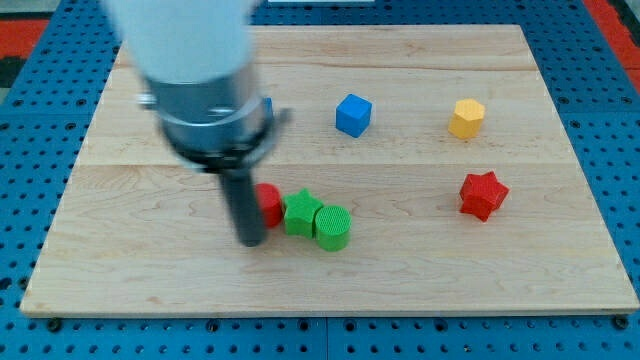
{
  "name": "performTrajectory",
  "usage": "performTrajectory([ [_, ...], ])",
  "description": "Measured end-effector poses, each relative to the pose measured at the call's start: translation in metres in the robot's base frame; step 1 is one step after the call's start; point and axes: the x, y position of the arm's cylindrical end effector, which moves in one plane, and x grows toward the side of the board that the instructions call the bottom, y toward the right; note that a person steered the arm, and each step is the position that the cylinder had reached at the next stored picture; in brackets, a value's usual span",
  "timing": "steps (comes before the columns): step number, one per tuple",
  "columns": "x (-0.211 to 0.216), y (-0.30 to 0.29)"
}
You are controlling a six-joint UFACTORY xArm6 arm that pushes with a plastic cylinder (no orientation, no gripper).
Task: Separate the green blocks on the board
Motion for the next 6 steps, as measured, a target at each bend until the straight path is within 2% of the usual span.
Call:
performTrajectory([
  [1, 0.0, 0.062],
  [2, 0.0, 0.09],
  [4, 0.011, 0.099],
  [6, 0.005, 0.106],
])
